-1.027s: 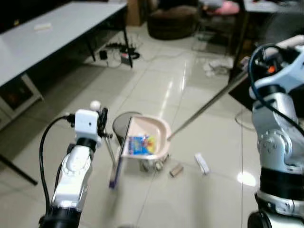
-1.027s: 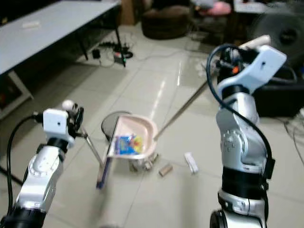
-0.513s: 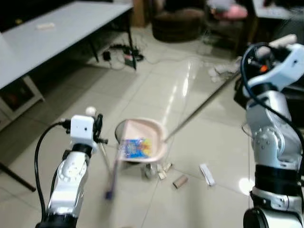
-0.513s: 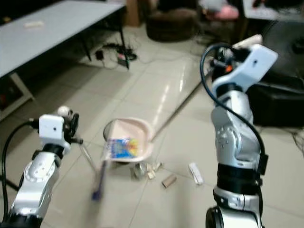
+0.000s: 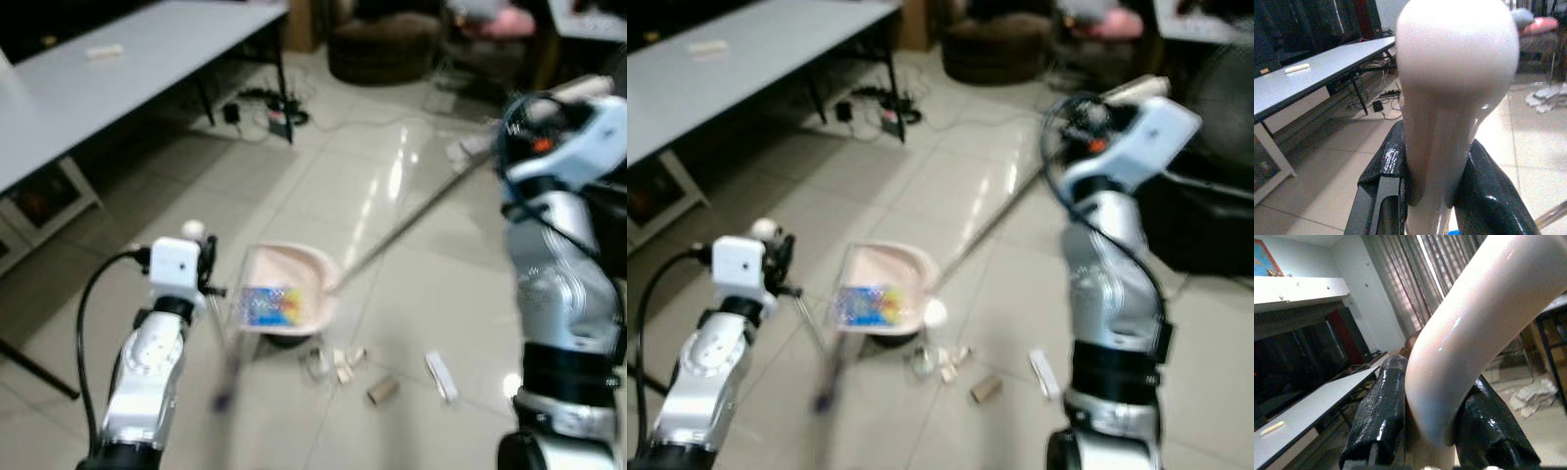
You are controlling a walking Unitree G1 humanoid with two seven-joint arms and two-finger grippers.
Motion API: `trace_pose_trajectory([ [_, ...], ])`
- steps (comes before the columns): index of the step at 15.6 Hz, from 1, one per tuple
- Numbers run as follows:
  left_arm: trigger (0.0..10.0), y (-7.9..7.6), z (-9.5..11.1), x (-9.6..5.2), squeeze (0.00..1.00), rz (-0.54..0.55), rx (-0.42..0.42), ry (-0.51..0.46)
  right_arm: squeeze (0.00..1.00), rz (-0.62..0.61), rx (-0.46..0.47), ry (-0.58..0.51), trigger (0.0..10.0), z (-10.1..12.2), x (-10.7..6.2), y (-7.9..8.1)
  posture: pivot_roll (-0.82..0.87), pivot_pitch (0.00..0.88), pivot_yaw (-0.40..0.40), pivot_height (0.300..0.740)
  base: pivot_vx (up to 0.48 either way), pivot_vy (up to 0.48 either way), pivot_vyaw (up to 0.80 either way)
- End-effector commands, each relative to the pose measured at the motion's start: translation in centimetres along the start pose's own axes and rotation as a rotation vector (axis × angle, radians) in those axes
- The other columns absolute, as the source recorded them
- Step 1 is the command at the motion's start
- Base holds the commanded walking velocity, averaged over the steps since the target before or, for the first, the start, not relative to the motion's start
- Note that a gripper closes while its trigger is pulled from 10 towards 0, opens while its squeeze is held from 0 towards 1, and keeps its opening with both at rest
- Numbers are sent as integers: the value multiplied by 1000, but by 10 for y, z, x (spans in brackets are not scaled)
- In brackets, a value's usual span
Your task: Sweep floor
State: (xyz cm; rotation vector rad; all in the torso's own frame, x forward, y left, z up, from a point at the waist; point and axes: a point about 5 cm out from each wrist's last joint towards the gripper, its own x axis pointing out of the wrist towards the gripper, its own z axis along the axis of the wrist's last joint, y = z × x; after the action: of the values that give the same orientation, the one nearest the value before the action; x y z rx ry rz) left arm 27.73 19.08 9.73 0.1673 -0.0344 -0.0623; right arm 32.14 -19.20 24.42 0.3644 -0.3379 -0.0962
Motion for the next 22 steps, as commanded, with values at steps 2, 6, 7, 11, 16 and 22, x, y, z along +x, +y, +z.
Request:
trace_pose_trajectory([
  [2, 10000, 8, 9, 1, 0, 18, 37, -35, 0, 40, 46, -55, 10000, 8, 1, 14, -1, 0, 69, 740, 407, 0, 0],
  [6, 10000, 10, 9, 1, 0, 25, 40, -33, 0, 27, 42, -54, 10000, 7, 0, 13, 5, 0, 77, 740, 408, 0, 0],
  [7, 10000, 10, 9, 1, 0, 25, 40, -33, 0, 25, 42, -54, 10000, 7, 0, 13, 5, 0, 77, 740, 409, 0, 0],
  [11, 10000, 13, 10, 1, 0, 32, 52, -26, 0, 30, 36, -51, 10000, 5, 0, 14, 6, 0, 81, 740, 368, 0, 0],
  [16, 10000, 11, 8, 2, 0, 24, 54, -15, 0, 13, 25, -60, 10000, 5, 1, 11, 6, 0, 84, 740, 0, 0, 0],
  [22, 10000, 12, 8, 3, 0, 28, 62, -12, 0, 9, -18, -70, 10000, 0, 6, 12, 12, 0, 90, 740, 0, 0, 0],
])
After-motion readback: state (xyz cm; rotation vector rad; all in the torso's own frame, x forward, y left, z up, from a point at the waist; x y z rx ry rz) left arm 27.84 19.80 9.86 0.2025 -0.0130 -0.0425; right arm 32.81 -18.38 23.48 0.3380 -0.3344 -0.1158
